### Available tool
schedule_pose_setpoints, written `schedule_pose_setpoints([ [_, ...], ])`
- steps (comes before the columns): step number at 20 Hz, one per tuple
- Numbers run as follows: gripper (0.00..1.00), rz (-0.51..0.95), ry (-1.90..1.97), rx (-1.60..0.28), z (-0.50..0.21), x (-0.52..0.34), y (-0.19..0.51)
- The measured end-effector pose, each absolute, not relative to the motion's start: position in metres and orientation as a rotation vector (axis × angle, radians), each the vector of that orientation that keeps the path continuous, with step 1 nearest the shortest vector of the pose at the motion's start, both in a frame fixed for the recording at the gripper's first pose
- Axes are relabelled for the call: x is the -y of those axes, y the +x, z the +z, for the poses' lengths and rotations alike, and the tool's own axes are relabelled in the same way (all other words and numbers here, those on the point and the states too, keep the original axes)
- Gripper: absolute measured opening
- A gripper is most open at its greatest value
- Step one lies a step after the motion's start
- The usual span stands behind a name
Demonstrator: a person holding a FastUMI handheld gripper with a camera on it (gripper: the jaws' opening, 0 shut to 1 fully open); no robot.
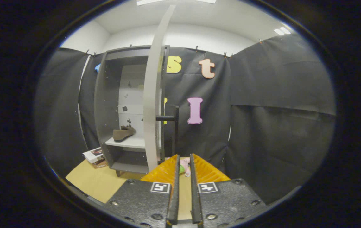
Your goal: Open the shoe cabinet door, grab the shoes and put them into the shoe cabinet, then close the shoe cabinet door.
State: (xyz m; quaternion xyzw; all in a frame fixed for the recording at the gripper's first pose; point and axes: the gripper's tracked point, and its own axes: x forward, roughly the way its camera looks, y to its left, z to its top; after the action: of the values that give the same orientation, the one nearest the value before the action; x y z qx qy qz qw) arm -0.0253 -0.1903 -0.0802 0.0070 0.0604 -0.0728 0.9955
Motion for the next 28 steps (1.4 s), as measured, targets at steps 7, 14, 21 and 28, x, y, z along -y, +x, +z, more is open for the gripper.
schedule_pose_setpoints([
  [7, 0.83, -0.066, 0.015, -0.188, -0.149, 0.102, -0.051],
  [14, 0.96, 0.009, 0.062, -0.365, -0.294, -0.004, -0.004],
  [21, 0.96, 0.116, 0.067, -0.595, -0.432, -0.081, 0.058],
  [28, 0.95, 0.111, 0.117, -0.711, -0.490, -0.091, 0.122],
])
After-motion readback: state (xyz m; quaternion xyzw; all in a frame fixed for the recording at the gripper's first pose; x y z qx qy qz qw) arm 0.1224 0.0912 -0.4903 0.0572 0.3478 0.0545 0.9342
